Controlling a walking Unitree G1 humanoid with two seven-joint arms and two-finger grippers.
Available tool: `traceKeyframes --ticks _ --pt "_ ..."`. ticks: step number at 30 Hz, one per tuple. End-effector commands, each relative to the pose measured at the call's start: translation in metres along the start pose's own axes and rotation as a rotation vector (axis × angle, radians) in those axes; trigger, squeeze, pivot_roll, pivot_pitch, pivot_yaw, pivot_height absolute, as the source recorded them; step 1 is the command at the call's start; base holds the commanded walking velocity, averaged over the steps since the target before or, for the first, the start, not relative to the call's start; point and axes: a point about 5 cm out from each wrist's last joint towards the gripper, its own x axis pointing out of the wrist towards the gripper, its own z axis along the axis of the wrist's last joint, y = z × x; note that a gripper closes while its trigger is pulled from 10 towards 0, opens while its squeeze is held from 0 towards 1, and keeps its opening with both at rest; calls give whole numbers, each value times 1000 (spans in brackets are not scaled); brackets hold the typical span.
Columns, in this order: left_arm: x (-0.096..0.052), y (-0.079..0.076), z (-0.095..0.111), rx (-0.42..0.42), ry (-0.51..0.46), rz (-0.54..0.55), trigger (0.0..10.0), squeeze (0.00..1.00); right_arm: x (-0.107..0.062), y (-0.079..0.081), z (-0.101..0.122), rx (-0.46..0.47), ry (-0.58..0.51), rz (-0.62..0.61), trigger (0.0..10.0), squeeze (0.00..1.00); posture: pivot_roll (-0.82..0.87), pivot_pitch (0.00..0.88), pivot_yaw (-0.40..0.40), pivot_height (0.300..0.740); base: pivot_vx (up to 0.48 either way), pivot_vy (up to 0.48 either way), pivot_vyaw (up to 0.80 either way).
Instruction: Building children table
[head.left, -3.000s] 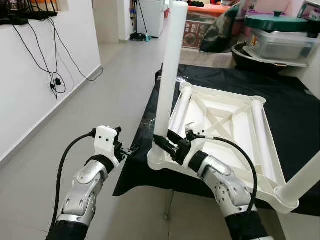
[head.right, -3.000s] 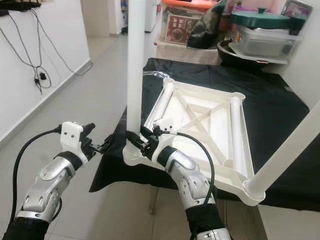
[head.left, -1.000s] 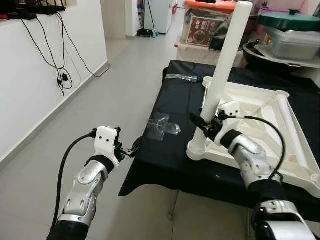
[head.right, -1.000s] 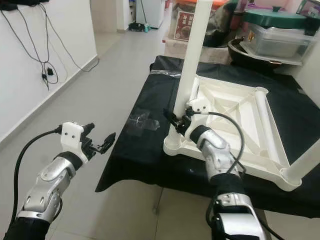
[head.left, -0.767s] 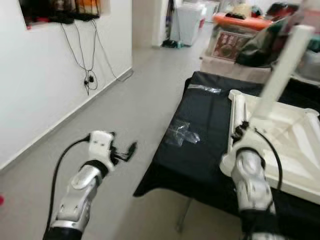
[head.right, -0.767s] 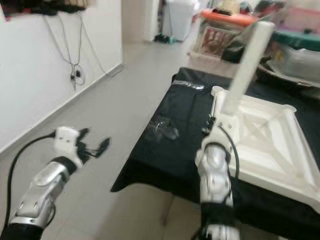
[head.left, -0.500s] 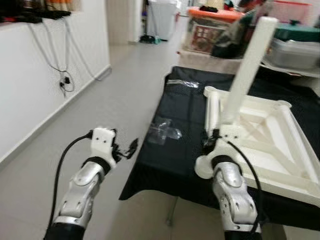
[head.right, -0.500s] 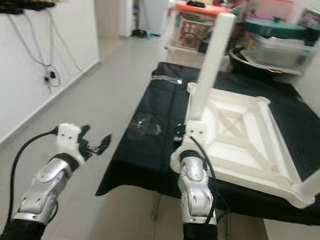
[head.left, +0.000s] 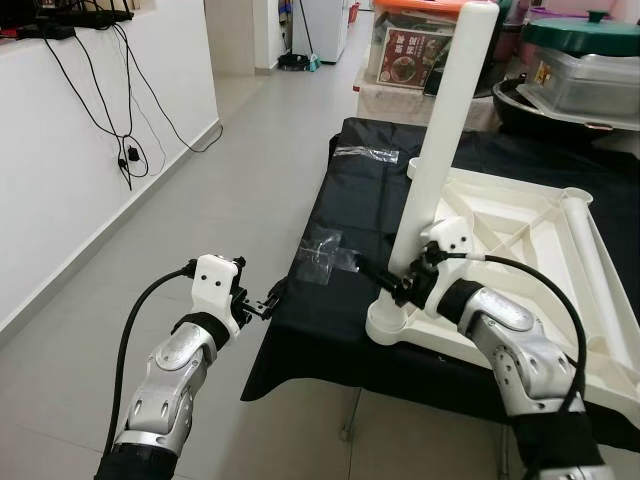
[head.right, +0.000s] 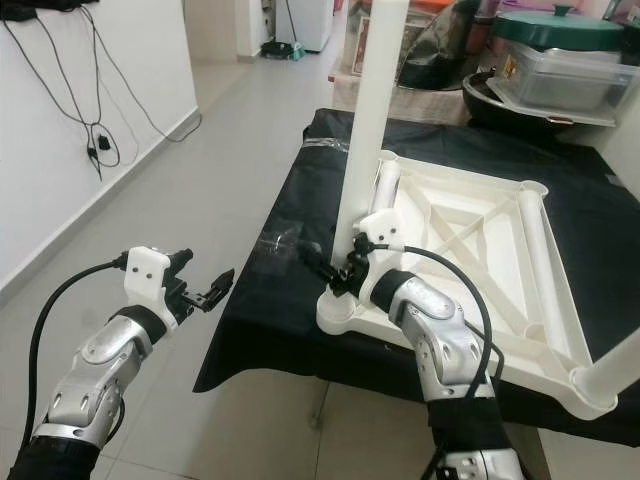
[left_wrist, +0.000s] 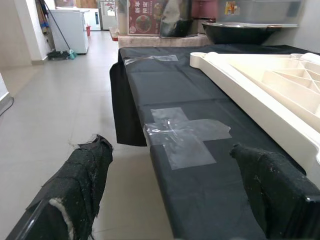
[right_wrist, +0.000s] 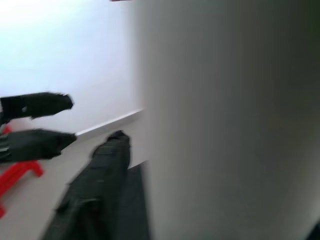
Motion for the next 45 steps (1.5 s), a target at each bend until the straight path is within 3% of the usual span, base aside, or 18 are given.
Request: traceKeyframes --ticks 1,7,9,11,13,16,17,18,21,25,27,29,36,38,40,41,44,45 --pt "-1 1 -3 -8 10 11 10000 0 5 7 -20 62 55 72 0 0 120 0 -88 740 0 0 0" --pt "-2 1 -3 -7 11 10 10000 0 6 -19 -41 129 116 -259 0 0 114 0 -83 740 0 0 0" --pt "-2 1 -3 -7 12 10 10000 0 1 -34 -50 158 163 -488 0 0 114 0 -81 740 0 0 0" --pt "-3 0 -3 -7 14 7 10000 0 -46 -50 -73 240 319 -1184 0 0 111 0 -72 740 0 0 0" --pt "-3 0 -4 -7 16 6 10000 0 -51 -43 -69 222 310 -1239 0 0 111 0 -72 740 0 0 0" --pt "-3 -1 -5 -12 23 -2 10000 0 -37 -19 -57 215 267 -1158 745 0 102 0 -58 740 0 0 0" --pt "-2 -4 -6 -8 30 -24 10000 0 -13 9 -40 232 145 -946 10000 0 89 0 -42 740 0 0 0" --pt "-1 -5 -6 -6 32 -32 10000 0 -5 21 -31 237 72 -851 10000 988 87 0 -41 740 0 0 0" --pt "2 -5 -4 -4 29 -38 10000 0 6 34 -21 222 9 -703 10000 1000 84 0 -37 740 0 0 0" --pt "5 -4 -1 -3 22 -38 10000 0 18 44 -13 232 7 -498 10000 1000 89 0 -39 740 0 0 0" --pt "5 -3 -1 -4 20 -36 10000 0 19 58 2 148 -16 -153 10000 0 88 0 -40 740 0 0 0" --pt "3 -2 -2 -5 22 -35 10000 0 11 65 9 -11 -21 90 10000 0 94 0 -45 740 0 0 0" --pt "3 -2 -3 -5 21 -26 10000 0 16 43 1 -52 26 116 10000 0 107 0 -60 740 0 0 0" --pt "3 0 -2 -5 15 -14 10000 0 25 35 -1 -10 23 65 0 0 116 0 -69 740 0 0 0" --pt "2 1 -1 -4 13 -8 10000 0 33 28 0 66 12 -50 0 0 121 0 -70 740 0 0 0" --pt "1 2 -2 -2 17 -6 10000 0 36 29 -2 85 12 -90 4941 0 117 0 -66 740 0 0 0" --pt "0 2 -3 -1 19 -5 10000 0 37 30 -3 94 15 -101 4941 0 116 0 -64 740 0 0 0" --pt "0 2 -4 -2 22 -6 10000 0 37 32 -5 98 2 -95 10000 0 111 0 -57 740 0 0 0"
